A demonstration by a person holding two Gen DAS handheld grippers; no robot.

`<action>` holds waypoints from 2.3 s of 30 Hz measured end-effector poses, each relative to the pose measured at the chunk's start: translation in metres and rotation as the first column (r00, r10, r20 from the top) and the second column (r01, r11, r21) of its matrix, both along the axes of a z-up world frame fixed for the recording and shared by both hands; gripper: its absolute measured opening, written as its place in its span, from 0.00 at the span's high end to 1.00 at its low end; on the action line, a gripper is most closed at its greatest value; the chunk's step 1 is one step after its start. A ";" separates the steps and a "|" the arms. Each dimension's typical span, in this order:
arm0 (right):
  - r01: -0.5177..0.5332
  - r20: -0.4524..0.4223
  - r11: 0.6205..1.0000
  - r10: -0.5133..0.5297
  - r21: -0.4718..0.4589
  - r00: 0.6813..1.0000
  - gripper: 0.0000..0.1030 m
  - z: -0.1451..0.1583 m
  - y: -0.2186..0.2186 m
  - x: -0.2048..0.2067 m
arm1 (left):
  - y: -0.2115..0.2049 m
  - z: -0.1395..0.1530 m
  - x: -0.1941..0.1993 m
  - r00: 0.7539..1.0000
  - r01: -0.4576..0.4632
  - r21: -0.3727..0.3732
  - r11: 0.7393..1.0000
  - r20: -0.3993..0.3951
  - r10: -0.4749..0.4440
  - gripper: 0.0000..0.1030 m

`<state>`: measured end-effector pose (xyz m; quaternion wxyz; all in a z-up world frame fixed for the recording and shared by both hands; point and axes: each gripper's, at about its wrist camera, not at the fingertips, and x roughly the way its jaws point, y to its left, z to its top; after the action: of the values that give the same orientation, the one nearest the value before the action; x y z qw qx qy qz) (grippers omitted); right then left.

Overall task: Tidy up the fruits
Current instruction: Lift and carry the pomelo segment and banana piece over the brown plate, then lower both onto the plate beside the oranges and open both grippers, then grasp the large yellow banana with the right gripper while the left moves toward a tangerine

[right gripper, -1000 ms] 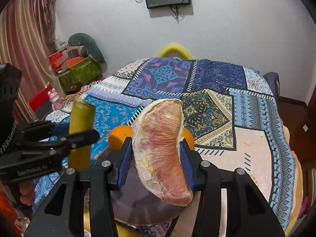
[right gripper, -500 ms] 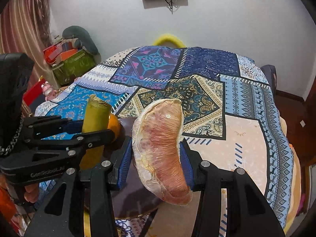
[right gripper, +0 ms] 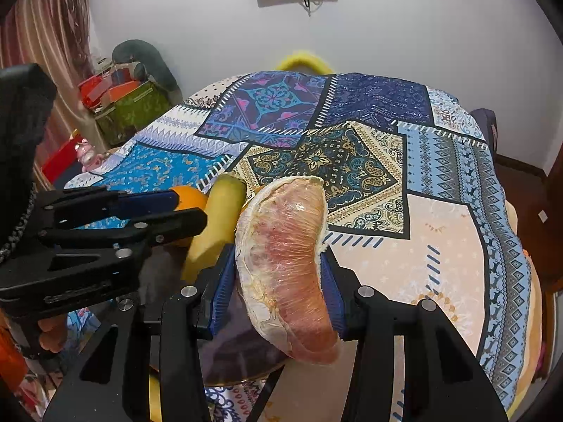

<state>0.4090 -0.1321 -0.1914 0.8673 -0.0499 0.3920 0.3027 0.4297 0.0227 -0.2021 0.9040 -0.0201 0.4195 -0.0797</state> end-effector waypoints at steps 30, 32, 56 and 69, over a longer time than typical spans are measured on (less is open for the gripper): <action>-0.014 0.041 0.999 0.015 -0.033 0.999 0.50 0.035 0.001 -0.045 | 0.021 0.034 -0.090 0.999 0.000 0.030 1.000 0.034 -0.001 0.61; -0.018 0.048 0.999 0.020 -0.030 0.999 0.50 0.040 -0.002 -0.057 | 0.022 0.036 -0.101 0.999 0.001 0.025 1.000 0.032 -0.002 0.59; -0.115 -0.106 0.981 0.099 -0.155 0.989 0.31 -0.026 0.031 -0.118 | 0.040 -0.011 -0.173 0.994 -0.006 0.015 1.000 -0.113 0.008 0.49; -0.177 -0.044 0.938 0.171 -0.297 0.984 0.25 -0.037 0.056 -0.110 | 0.040 -0.044 -0.170 0.979 -0.011 -0.006 1.000 -0.204 0.009 0.48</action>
<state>0.2985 -0.0757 -0.2284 0.8160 -0.2127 0.4352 0.3155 0.2597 0.0626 -0.2459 0.8565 -0.0334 0.5097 -0.0740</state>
